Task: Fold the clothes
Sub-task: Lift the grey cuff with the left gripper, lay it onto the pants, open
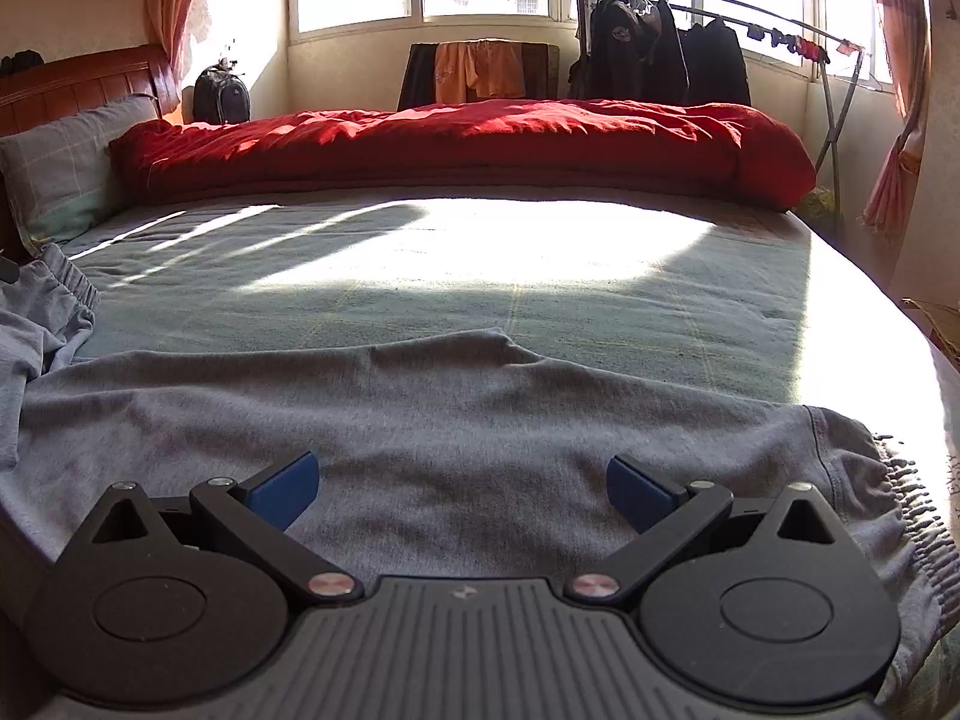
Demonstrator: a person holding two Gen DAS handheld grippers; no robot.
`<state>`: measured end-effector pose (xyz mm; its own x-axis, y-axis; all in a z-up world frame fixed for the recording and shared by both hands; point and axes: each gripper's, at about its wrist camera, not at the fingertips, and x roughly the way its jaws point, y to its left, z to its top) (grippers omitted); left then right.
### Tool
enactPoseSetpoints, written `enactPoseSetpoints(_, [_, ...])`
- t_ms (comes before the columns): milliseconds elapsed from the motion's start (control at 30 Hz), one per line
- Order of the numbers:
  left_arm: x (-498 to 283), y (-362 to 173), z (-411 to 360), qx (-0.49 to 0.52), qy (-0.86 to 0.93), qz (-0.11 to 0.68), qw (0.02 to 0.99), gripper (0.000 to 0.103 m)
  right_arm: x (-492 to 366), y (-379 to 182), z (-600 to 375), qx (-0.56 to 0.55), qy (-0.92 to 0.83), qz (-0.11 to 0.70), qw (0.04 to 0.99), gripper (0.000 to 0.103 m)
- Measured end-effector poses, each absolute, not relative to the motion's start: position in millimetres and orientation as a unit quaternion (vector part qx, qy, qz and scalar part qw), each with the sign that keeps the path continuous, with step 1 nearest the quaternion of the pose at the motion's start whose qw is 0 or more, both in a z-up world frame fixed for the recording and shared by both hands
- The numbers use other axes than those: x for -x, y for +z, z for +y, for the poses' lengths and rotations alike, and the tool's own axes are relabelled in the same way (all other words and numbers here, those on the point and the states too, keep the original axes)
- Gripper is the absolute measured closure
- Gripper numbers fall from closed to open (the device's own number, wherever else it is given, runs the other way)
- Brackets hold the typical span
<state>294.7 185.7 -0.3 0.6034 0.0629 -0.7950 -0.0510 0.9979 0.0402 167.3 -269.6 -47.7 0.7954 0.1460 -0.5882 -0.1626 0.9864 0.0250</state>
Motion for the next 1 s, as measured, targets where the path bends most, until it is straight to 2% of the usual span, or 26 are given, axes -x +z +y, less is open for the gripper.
enactPoseSetpoints(133, [-330, -25, 180, -0.031, 0.057, 0.483, 0.873, 0.035, -171, -52, -276, 0.011, 0.076, 0.316, 0.946, 0.0])
enactPoseSetpoints(200, [-339, -33, 181, -0.029, 0.058, 0.497, 0.865, 0.04, -176, -56, -282, 0.006, 0.07, 0.32, 0.945, 0.0])
enactPoseSetpoints(233, [-341, -36, 182, -0.026, 0.056, 0.503, 0.862, 0.055, -179, -58, -285, 0.002, 0.067, 0.322, 0.944, 0.0])
enactPoseSetpoints(267, [-342, -37, 183, -0.022, 0.053, 0.507, 0.86, 0.08, -182, -60, -288, -0.003, 0.064, 0.324, 0.944, 0.0])
enactPoseSetpoints(300, [-343, -39, 184, -0.019, 0.051, 0.512, 0.857, 0.091, -184, -63, -289, -0.006, 0.063, 0.326, 0.943, 0.0])
enactPoseSetpoints(333, [-341, -38, 183, -0.024, 0.051, 0.509, 0.859, 0.097, -187, -65, -291, -0.01, 0.063, 0.33, 0.942, 0.0])
enactPoseSetpoints(633, [-303, -5, 195, -0.059, 0.061, 0.469, 0.879, 0.098, -199, -73, -286, -0.015, 0.075, 0.339, 0.938, 0.0])
enactPoseSetpoints(1000, [-241, 25, 260, -0.029, 0.102, 0.414, 0.904, 0.098, -189, -56, -252, 0.018, 0.097, 0.328, 0.94, 0.0])
